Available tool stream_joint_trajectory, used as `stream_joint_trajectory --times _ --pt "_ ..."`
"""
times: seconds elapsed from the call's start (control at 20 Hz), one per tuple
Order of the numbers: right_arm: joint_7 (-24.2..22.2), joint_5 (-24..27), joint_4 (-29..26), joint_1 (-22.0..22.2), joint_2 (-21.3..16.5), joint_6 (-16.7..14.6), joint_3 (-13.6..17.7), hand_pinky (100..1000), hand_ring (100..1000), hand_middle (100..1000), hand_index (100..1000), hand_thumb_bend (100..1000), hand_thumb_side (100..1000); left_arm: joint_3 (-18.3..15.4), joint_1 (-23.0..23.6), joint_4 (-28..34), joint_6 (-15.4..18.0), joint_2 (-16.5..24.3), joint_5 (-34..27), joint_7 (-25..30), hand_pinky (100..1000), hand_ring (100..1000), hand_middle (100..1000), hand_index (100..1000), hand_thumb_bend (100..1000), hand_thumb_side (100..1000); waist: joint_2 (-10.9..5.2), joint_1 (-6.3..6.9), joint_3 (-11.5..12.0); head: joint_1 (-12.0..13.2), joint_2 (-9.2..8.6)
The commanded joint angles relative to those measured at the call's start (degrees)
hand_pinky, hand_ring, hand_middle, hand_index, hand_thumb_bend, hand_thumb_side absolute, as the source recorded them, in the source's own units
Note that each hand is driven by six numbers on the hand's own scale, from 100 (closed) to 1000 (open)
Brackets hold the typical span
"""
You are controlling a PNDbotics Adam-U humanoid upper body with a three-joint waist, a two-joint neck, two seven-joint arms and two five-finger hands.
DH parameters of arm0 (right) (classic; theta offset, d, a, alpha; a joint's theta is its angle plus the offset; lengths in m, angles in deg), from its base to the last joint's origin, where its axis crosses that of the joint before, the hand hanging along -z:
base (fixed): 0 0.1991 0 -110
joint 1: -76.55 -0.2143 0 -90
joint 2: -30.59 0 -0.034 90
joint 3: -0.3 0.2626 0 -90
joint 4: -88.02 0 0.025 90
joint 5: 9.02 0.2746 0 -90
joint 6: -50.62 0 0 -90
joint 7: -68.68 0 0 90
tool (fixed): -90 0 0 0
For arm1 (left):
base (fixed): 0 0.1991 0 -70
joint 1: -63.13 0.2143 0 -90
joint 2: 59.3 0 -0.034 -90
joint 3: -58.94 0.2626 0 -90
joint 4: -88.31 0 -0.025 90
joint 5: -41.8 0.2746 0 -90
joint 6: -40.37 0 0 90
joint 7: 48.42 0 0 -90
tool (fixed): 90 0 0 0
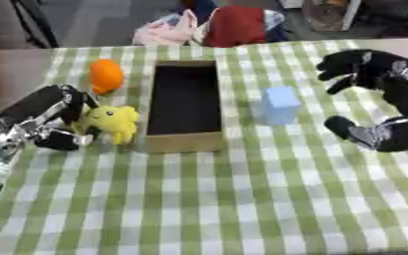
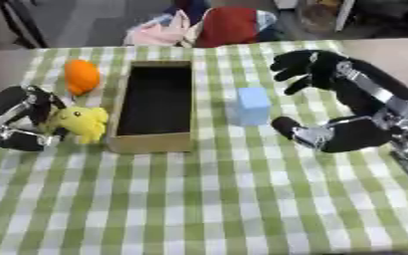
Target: Pick up objects on the table and place them in the box.
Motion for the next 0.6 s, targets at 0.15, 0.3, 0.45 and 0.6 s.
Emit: stream_joint_trajectory --times 0.15,0.3,0.45,0.6 --pt "-0.3 0.3 -0.2 -0.3 -0.6 -0.2 0.2 713 815 804 893 371 228 -0.8 -5.3 3.5 -1.3 2.3 -3.3 1.5 442 354 325 444 251 145 -1.17 0.09 -0.4 0.1 0.19" --pt "-0.6 0.5 -0.3 -0.5 -0.4 -0.2 0.0 713 816 804 894 370 230 0.2 -9.3 0.4 -1.6 -0.3 -2.7 1.5 444 357 329 447 252 144 -1.28 0.03 -1.0 0.3 0.04" --pt "-1.0 0.7 -0.5 -0.9 -0.1 -0.2 -0.4 713 816 804 894 370 232 1.5 -13.1 -4.4 -0.7 -3.4 -0.4 1.6 450 364 336 453 262 146 -1.33 -0.07 -1.9 0.5 -0.15" --pt "-1.3 0.9 -0.5 -1.1 0.1 -0.1 -0.6 713 815 804 894 366 236 2.3 -15.9 -9.4 1.0 -6.4 3.1 1.2 457 373 345 460 273 151 -1.32 -0.1 -2.5 0.8 -0.32"
